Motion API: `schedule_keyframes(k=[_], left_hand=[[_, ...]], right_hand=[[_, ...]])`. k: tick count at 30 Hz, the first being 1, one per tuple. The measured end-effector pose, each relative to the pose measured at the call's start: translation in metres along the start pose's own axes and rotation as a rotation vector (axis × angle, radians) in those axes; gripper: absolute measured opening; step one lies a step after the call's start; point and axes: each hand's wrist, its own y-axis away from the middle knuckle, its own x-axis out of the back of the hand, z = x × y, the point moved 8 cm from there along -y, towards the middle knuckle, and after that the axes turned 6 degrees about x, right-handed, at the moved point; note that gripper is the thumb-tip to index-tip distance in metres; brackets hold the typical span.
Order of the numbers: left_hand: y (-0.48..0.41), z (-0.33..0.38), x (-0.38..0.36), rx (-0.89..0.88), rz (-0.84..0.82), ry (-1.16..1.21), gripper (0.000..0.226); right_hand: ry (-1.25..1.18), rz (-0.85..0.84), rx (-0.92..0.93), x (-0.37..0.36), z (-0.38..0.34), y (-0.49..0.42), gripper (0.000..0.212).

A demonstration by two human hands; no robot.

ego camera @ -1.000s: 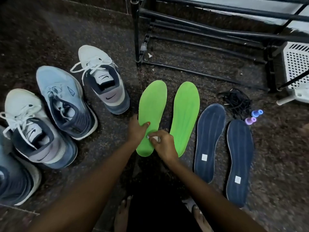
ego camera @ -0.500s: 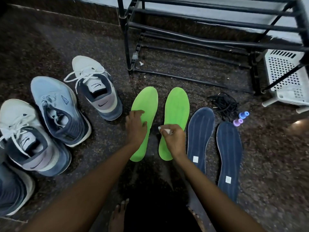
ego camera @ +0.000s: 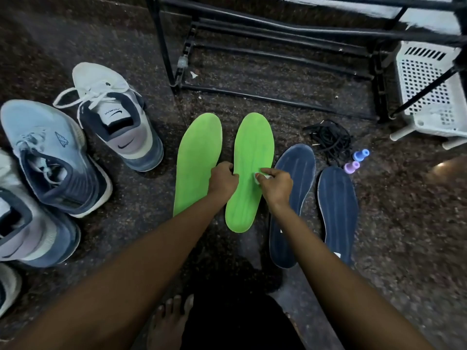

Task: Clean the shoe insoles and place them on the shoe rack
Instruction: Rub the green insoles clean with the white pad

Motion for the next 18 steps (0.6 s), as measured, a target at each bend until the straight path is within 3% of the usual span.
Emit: schedule_keyframes(k=[7,13,18], left_hand=[[0.008,0.000,0.003,0.049,-0.040,0.120,0.024],[0.031,0.012,0.021,0.100,-0.098,0.258,0.022],[0.062,0.043,0.050,0.034,-0.149,0.320,0.021]], right_hand=[[-0.102,-0.025,-0.075,0.006,-0.003,-0.004,0.032],[-0.100,-0.038,-0.018,0.025,-0.033,0.011,0.030],[-0.089,-0.028,0.067,0.057,-0.077,0.030,0.030]])
